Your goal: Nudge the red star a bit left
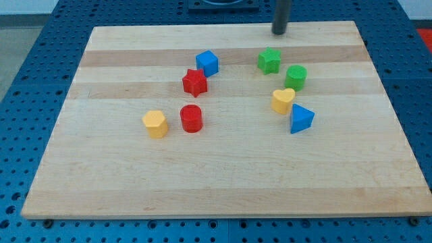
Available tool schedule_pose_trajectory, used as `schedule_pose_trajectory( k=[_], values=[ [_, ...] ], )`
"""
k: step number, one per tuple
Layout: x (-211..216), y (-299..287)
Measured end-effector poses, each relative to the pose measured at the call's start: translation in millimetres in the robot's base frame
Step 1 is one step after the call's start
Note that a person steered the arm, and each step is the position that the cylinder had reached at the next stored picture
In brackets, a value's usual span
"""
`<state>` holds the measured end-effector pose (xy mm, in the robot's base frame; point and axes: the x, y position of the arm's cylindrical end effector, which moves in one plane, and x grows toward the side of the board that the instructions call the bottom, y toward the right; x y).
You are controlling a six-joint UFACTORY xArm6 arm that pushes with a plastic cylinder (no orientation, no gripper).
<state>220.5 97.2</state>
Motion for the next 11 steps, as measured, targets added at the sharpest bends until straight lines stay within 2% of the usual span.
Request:
schedule_pose_trajectory(
  k=[1, 2, 6, 11],
  values=[
    [11.2, -41.3],
    [29.2, -54.5],
    [136.4, -68.8],
    [174.1, -88.3]
  ],
)
